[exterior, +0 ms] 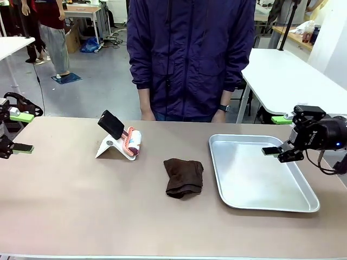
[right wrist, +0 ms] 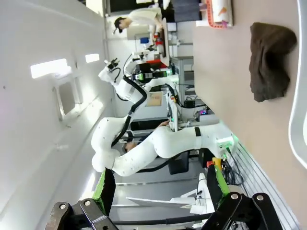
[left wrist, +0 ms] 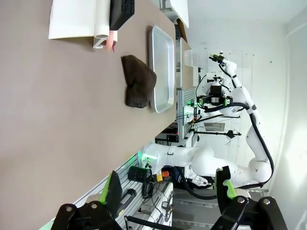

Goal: Clean the surface of the table.
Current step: Return the Lint Roller and towel to their original positions.

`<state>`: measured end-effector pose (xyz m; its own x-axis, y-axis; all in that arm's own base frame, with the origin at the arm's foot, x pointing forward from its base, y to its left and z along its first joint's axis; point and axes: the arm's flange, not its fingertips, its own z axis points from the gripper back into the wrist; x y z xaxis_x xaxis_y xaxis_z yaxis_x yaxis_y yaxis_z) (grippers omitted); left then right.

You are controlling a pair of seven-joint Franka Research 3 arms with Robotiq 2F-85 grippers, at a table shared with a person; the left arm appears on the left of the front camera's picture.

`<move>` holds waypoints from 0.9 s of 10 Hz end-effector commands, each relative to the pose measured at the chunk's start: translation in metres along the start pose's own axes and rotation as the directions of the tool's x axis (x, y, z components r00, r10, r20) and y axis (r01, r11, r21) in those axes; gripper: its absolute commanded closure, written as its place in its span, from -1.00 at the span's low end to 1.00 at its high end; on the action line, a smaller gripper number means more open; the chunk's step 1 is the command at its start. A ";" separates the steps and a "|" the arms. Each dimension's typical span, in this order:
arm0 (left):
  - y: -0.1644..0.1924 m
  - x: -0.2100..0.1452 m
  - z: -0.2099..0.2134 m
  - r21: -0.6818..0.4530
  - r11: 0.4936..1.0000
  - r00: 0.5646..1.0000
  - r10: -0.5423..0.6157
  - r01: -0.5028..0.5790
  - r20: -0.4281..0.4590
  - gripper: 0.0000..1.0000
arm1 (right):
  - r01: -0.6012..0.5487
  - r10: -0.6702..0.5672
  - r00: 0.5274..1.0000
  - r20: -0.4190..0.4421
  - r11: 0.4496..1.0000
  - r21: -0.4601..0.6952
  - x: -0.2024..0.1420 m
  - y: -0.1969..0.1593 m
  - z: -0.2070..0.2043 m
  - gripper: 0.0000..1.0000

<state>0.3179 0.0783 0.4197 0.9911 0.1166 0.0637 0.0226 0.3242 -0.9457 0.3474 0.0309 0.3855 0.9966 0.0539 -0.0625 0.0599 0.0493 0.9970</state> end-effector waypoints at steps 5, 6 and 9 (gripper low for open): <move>-0.006 -0.011 -0.001 0.016 1.000 1.000 -0.008 0.008 -0.007 -1.00 | -0.013 0.013 0.999 -0.034 1.000 -0.016 -0.006 0.012 -0.005 -1.00; -0.006 -0.011 -0.001 0.016 1.000 1.000 -0.008 0.008 -0.007 -1.00 | -0.013 0.013 0.999 -0.034 1.000 -0.016 -0.006 0.012 -0.005 -1.00; -0.006 -0.011 -0.001 0.016 1.000 1.000 -0.008 0.008 -0.007 -1.00 | -0.013 0.013 0.999 -0.034 1.000 -0.016 -0.006 0.012 -0.005 -1.00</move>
<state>0.3158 0.0777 0.4242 0.9909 0.1133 0.0723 0.0299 0.3386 -0.9405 0.3441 0.0378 0.3932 0.9958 0.0804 -0.0443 0.0392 0.0649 0.9971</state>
